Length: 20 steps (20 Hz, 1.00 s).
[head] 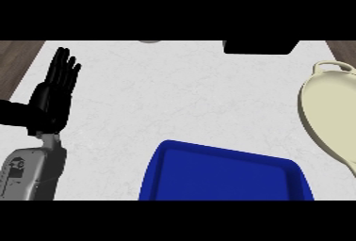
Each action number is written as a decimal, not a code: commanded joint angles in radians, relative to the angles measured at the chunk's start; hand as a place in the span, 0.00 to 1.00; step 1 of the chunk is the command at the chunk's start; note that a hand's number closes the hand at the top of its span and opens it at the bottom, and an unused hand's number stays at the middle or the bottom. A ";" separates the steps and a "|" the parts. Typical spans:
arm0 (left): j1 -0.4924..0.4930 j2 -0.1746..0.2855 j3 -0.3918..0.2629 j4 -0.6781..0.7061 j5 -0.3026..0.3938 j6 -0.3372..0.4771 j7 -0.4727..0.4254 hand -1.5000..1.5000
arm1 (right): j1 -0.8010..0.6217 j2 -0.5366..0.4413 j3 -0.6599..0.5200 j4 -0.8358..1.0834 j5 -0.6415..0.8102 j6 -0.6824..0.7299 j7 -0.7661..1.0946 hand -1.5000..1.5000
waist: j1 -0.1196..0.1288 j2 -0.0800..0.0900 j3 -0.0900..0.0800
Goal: Pick the lemon from the tray and place it in the pot
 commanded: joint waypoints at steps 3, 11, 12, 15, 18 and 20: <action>0.060 -0.035 -0.028 -0.060 -0.025 0.018 -0.009 0.50 | -0.244 -0.005 0.042 0.395 0.091 -0.050 -0.174 1.00 | 0.003 -0.002 -0.001; 0.005 -0.026 -0.031 -0.045 -0.026 0.013 0.026 0.50 | -0.393 0.015 0.098 0.750 0.165 0.044 -0.152 1.00 | 0.024 0.005 0.001; 0.018 -0.006 0.000 0.002 0.006 -0.032 -0.016 0.50 | -0.420 -0.027 0.085 0.777 0.137 0.145 -0.168 0.00 | 0.023 0.008 0.001; -0.026 0.022 0.028 0.007 0.015 -0.034 0.010 0.50 | -0.474 0.009 0.105 0.863 0.161 0.154 -0.261 0.00 | 0.015 0.006 0.001; -0.018 -0.004 0.012 0.006 -0.008 -0.003 0.015 0.50 | -0.498 -0.009 0.111 0.932 0.184 0.167 -0.381 0.00 | 0.013 0.007 0.002; 0.035 -0.012 -0.009 -0.033 -0.022 -0.005 0.008 0.50 | -0.485 0.006 0.082 0.959 0.164 0.130 -0.464 0.00 | 0.016 0.005 0.003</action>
